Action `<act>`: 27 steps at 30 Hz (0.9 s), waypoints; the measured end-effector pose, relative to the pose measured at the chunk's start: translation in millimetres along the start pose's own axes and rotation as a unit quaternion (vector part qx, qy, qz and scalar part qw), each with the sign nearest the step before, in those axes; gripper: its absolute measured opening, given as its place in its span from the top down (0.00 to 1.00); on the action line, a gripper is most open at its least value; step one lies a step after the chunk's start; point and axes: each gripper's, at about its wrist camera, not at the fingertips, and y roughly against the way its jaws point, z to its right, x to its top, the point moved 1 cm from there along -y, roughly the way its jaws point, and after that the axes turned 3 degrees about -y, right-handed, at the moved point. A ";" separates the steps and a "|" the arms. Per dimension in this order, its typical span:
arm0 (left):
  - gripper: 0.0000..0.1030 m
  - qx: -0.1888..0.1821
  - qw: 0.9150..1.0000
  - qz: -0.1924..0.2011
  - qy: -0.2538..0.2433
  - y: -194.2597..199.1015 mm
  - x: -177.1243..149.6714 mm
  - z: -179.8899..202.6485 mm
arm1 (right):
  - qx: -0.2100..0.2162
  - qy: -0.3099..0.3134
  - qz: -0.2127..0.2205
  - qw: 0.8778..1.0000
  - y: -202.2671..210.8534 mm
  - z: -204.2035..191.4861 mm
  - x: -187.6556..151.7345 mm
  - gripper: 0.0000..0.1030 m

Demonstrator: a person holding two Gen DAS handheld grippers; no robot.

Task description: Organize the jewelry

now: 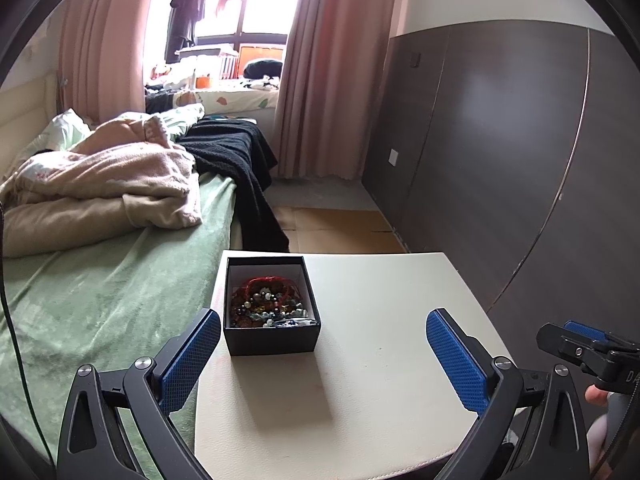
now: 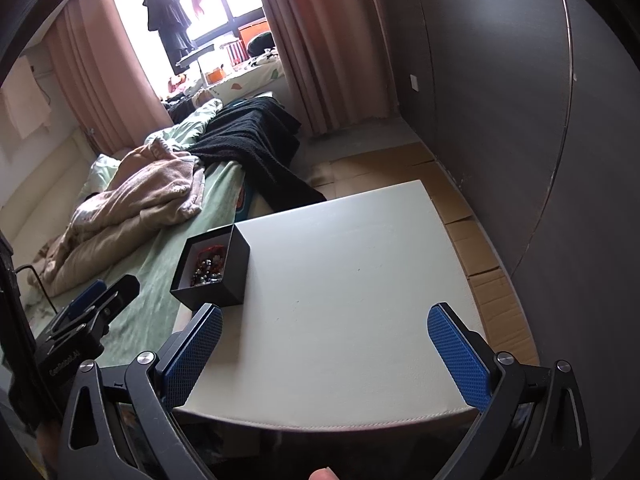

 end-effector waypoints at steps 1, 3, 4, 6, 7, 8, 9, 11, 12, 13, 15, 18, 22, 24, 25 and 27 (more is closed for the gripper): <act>0.01 0.000 1.000 0.000 0.000 0.5 -0.2 -0.2 | 0.000 0.001 -0.001 1.000 -1.1 -1.5 0.1 0.00; 0.01 0.000 1.000 0.000 0.001 0.9 -0.5 -0.1 | -0.002 0.001 -0.003 1.000 -2.2 -3.1 -1.0 0.00; 0.01 -0.001 1.000 0.000 0.001 1.0 -0.7 0.0 | -0.003 0.000 -0.003 1.000 -2.6 -3.9 -1.1 0.00; 0.01 -0.001 1.000 0.001 0.000 1.8 -0.8 1.0 | -0.001 -0.004 -0.004 1.000 -3.6 -2.9 -0.2 0.00; 0.01 0.000 1.000 0.001 -0.001 2.0 -1.1 1.1 | 0.001 -0.007 -0.006 1.000 -4.4 -2.5 -0.7 0.00; 0.01 0.000 1.000 0.000 -0.001 1.9 -1.3 1.2 | 0.002 -0.008 -0.007 1.000 -4.8 -2.4 -1.0 0.00; 0.01 0.000 1.000 0.000 -0.001 1.6 -1.3 1.5 | 0.001 -0.009 -0.008 1.000 -5.2 -2.4 -1.5 0.00; 0.01 0.000 1.000 -0.002 0.000 0.8 -0.7 1.6 | -0.002 -0.007 -0.007 1.000 -5.9 -2.0 -1.6 0.00; 0.01 -0.001 1.000 -0.002 0.000 0.6 -0.4 1.9 | -0.005 -0.007 -0.004 1.000 -5.3 -2.9 -2.0 0.00; 0.01 -0.001 1.000 -0.001 0.000 0.6 -0.4 1.9 | -0.007 -0.006 -0.003 1.000 -5.1 -2.2 -1.8 0.00; 0.01 0.000 1.000 -0.001 -0.001 0.2 -0.4 2.0 | -0.005 -0.006 -0.003 1.000 -4.6 -2.4 -1.9 0.00; 0.01 -0.001 1.000 -0.004 0.000 -1.7 -0.7 2.7 | -0.006 -0.005 -0.006 1.000 -6.4 -2.5 -2.4 0.00; 0.01 -0.002 1.000 -0.006 0.000 -2.5 -0.7 3.1 | -0.005 -0.004 -0.008 1.000 -7.5 -2.4 -2.3 0.00; 0.01 -0.003 1.000 -0.005 0.000 -2.5 -0.7 3.3 | -0.004 -0.004 -0.012 1.000 -8.4 -2.9 -2.9 0.00; 0.01 -0.003 1.000 -0.005 0.000 -2.1 -0.7 3.4 | -0.005 -0.005 -0.014 1.000 -8.7 -1.9 -3.1 0.00; 0.01 -0.003 1.000 -0.004 0.000 -1.8 -0.4 3.6 | -0.006 -0.006 -0.016 1.000 -9.3 -1.8 -3.7 0.00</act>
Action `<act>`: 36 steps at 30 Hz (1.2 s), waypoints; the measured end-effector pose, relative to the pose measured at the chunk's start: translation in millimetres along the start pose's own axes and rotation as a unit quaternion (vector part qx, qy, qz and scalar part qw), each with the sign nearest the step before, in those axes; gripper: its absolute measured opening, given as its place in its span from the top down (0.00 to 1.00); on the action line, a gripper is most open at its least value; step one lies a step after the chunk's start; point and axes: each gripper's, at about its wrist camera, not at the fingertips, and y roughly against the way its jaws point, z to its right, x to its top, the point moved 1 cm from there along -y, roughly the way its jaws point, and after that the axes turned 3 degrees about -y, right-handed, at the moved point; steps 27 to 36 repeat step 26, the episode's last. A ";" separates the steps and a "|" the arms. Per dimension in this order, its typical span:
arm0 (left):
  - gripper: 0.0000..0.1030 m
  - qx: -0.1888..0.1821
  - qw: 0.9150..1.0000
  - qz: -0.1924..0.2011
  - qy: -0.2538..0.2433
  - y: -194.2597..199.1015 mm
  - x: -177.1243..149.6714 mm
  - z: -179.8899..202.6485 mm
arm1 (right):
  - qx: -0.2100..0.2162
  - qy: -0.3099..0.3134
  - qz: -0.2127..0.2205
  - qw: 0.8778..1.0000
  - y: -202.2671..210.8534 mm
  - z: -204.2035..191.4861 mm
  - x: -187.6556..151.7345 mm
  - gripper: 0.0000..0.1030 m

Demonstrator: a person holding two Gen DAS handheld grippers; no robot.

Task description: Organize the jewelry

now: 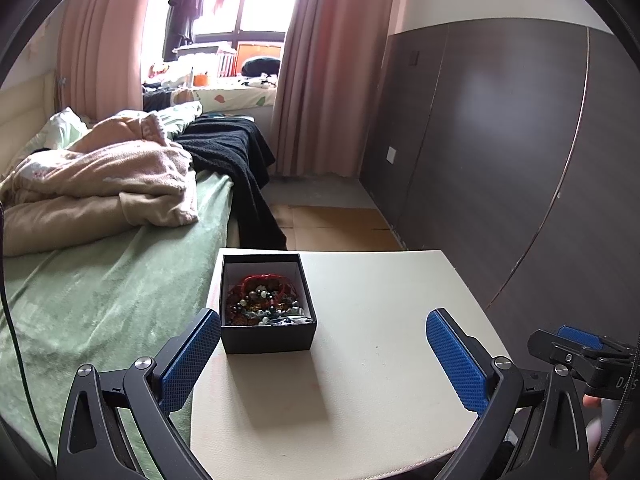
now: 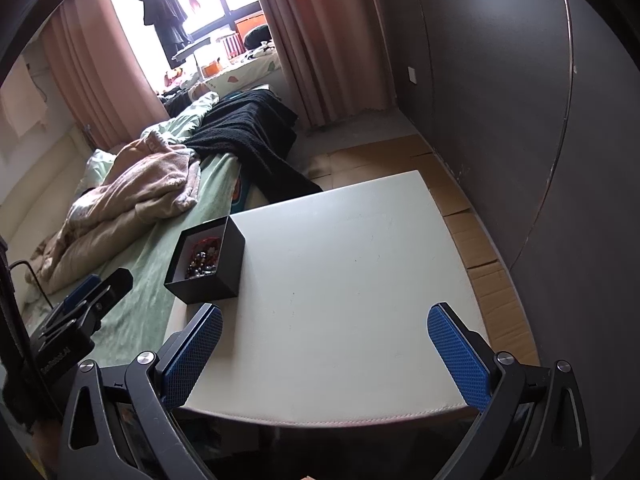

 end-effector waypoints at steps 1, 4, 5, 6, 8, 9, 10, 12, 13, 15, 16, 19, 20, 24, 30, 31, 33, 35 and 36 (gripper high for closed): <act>0.01 0.000 1.000 0.000 0.000 -0.4 0.2 0.2 | 0.000 0.000 0.000 1.000 -0.1 0.8 0.1 0.00; 0.01 0.000 1.000 0.000 0.001 0.1 0.1 -0.3 | 0.000 0.000 0.000 1.000 -0.3 0.9 0.1 0.00; 0.01 0.000 1.000 0.000 0.001 0.1 0.2 -0.3 | 0.000 0.000 0.000 1.000 -0.3 1.0 0.0 0.00; 0.01 0.000 1.000 0.000 0.001 0.1 0.1 -0.5 | 0.000 -0.001 0.000 1.000 -0.3 0.9 -0.2 0.00; 0.01 0.000 1.000 0.000 0.001 0.1 0.1 -0.6 | 0.000 0.000 0.000 1.000 -0.1 0.8 -0.1 0.00; 0.01 0.001 1.000 0.000 0.001 0.1 0.1 -0.7 | 0.000 0.001 0.000 1.000 -0.1 0.7 -0.2 0.00; 0.01 0.003 1.000 0.001 0.002 0.0 0.5 -0.9 | 0.000 0.001 0.000 1.000 -0.1 1.0 0.1 0.00; 0.01 0.005 1.000 0.002 0.004 0.9 0.7 -2.9 | 0.000 0.000 0.000 1.000 -0.5 0.9 -0.3 0.00; 0.01 0.007 1.000 0.002 0.005 1.0 0.9 -4.2 | 0.000 0.000 -0.001 1.000 -0.2 0.8 -0.1 0.00; 0.01 0.009 1.000 0.003 0.005 1.9 1.0 -4.5 | -0.001 0.001 -0.001 1.000 -1.1 2.0 0.2 0.00; 0.01 0.010 1.000 0.003 0.005 1.7 1.1 -4.7 | -0.001 0.001 -0.001 1.000 -1.4 2.9 0.1 0.00; 0.01 0.015 1.000 0.003 0.005 1.4 1.0 -5.5 | 0.000 0.000 -0.003 1.000 -2.6 4.3 0.8 0.00; 0.01 0.017 1.000 0.003 0.006 1.3 0.9 -5.9 | 0.000 0.001 -0.003 1.000 -2.8 4.8 0.7 0.00; 0.01 0.017 1.000 0.001 0.005 0.3 0.7 -5.4 | 0.000 0.002 -0.005 1.000 -3.2 5.2 0.9 0.00; 0.01 0.018 1.000 0.001 0.002 -0.2 0.7 -4.0 | 0.000 0.003 -0.005 1.000 -3.4 5.2 0.8 0.00; 0.01 0.018 1.000 0.001 0.002 -0.2 0.7 -4.0 | 0.000 0.003 -0.005 1.000 -3.4 5.2 0.8 0.00; 0.01 0.018 1.000 0.001 0.002 -0.2 0.7 -4.0 | 0.000 0.003 -0.005 1.000 -3.4 5.2 0.8 0.00; 0.01 0.018 1.000 0.001 0.002 -0.2 0.7 -4.0 | 0.000 0.003 -0.005 1.000 -3.4 5.2 0.8 0.00; 0.01 0.018 1.000 0.001 0.002 -0.2 0.7 -4.0 | 0.000 0.003 -0.005 1.000 -3.4 5.2 0.8 0.00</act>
